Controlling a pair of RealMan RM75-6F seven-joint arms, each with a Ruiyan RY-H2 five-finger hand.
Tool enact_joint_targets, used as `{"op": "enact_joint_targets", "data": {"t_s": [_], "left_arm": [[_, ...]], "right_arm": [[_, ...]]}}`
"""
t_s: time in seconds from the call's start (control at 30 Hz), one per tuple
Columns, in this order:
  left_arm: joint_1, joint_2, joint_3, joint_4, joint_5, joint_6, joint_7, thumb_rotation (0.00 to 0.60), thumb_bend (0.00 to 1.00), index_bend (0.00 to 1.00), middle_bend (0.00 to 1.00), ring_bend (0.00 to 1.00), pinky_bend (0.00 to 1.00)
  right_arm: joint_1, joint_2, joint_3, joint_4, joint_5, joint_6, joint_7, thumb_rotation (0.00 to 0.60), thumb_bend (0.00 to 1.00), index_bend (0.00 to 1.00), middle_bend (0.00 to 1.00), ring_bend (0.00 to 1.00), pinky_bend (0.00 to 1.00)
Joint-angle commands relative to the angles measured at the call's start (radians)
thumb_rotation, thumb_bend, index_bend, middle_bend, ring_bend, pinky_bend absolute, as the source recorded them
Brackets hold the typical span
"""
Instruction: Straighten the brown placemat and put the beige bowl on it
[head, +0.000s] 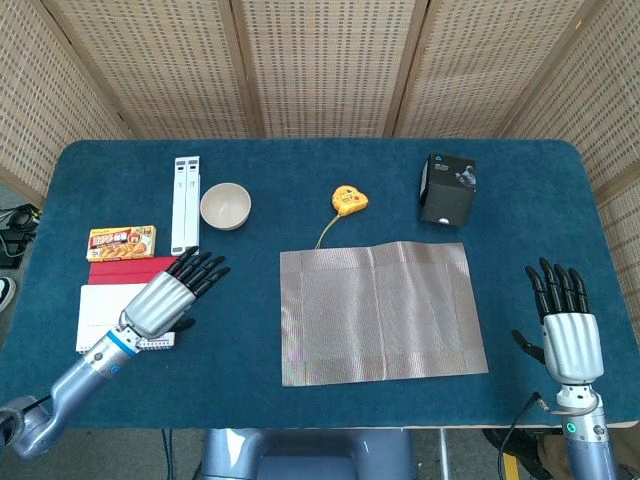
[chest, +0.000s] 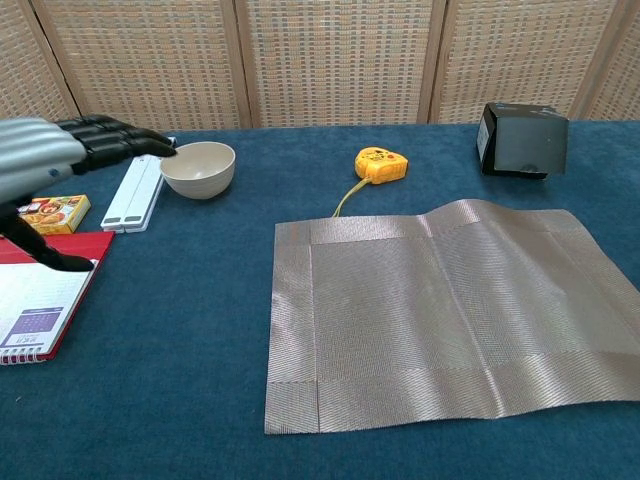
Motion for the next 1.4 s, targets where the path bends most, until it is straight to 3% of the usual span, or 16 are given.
{"op": "enact_joint_targets", "data": {"t_s": [0.03, 0.27, 0.5, 1.23, 1.4], "left_arm": [[-0.119, -0.127, 0.04, 0.172, 0.115, -0.046, -0.09, 0.6, 0.0, 0.0, 0.0, 0.0, 0.0], [-0.219, -0.239, 0.066, 0.329, 0.148, -0.118, -0.124, 0.6, 0.0, 0.0, 0.0, 0.0, 0.0], [-0.283, -0.36, 0.071, 0.471, 0.146, -0.113, -0.175, 0.6, 0.0, 0.02, 0.0, 0.0, 0.0], [-0.376, -0.467, 0.093, 0.552, 0.084, -0.162, -0.125, 0.6, 0.06, 0.09, 0.0, 0.0, 0.0], [-0.394, -0.486, 0.098, 0.569, 0.076, -0.166, -0.127, 0.6, 0.12, 0.12, 0.0, 0.0, 0.0]], "right_arm": [[-0.011, -0.007, 0.009, 0.022, 0.005, -0.006, 0.026, 0.6, 0.0, 0.0, 0.0, 0.0, 0.0], [-0.018, -0.005, 0.029, 0.043, 0.003, -0.018, 0.061, 0.6, 0.0, 0.0, 0.0, 0.0, 0.0], [-0.024, -0.002, 0.04, 0.044, -0.007, -0.027, 0.07, 0.6, 0.0, 0.0, 0.0, 0.0, 0.0], [-0.04, -0.001, 0.058, 0.042, -0.044, -0.03, 0.087, 0.6, 0.0, 0.0, 0.0, 0.0, 0.0], [-0.043, 0.002, 0.062, 0.038, -0.048, -0.028, 0.089, 0.6, 0.0, 0.0, 0.0, 0.0, 0.0]]}}
